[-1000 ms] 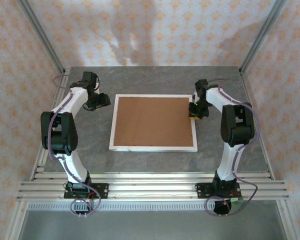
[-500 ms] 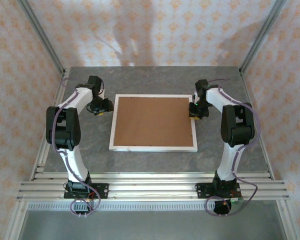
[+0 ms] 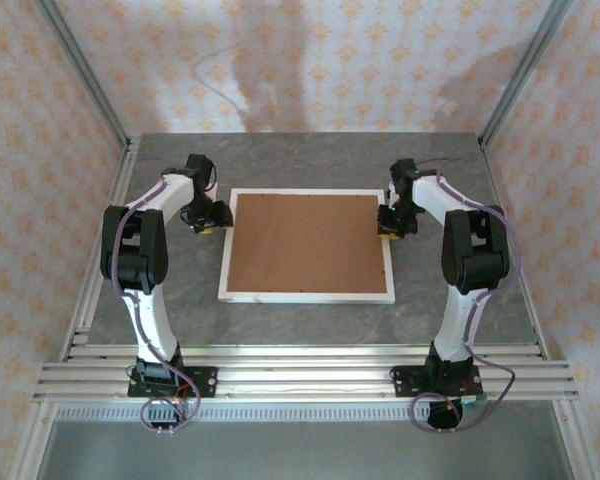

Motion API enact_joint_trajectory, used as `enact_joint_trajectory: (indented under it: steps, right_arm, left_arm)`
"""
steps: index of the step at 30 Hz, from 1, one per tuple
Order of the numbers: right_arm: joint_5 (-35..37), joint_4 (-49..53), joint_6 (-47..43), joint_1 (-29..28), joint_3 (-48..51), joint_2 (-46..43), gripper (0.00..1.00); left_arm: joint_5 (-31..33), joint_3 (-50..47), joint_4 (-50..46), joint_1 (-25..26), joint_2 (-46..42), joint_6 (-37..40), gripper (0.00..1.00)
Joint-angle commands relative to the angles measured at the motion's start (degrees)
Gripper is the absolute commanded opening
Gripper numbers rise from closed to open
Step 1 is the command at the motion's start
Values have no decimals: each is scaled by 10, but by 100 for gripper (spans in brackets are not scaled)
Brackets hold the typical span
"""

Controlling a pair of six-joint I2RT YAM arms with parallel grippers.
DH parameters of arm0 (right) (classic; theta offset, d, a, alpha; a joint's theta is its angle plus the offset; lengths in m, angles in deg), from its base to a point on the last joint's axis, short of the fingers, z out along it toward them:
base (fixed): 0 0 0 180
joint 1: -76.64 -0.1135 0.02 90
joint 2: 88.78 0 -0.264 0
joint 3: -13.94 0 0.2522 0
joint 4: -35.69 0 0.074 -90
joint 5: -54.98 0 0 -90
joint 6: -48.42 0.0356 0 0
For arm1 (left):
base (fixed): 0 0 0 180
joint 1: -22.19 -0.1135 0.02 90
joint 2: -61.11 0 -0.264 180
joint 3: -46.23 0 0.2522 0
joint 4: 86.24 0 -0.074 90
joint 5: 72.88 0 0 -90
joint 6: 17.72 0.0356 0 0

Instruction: Put the photo into the frame

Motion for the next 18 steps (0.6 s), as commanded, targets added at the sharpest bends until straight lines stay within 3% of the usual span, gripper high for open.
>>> enact_joint_trajectory:
  steps: [1,18]
  right_arm:
    - [9,-2,10,1,17,15,19]
    - [11,-2,7,1,23,19,19]
  left_arm:
    - [19,23,-20,6,15,8,52]
    - [31,23,-30,25,39,4,52]
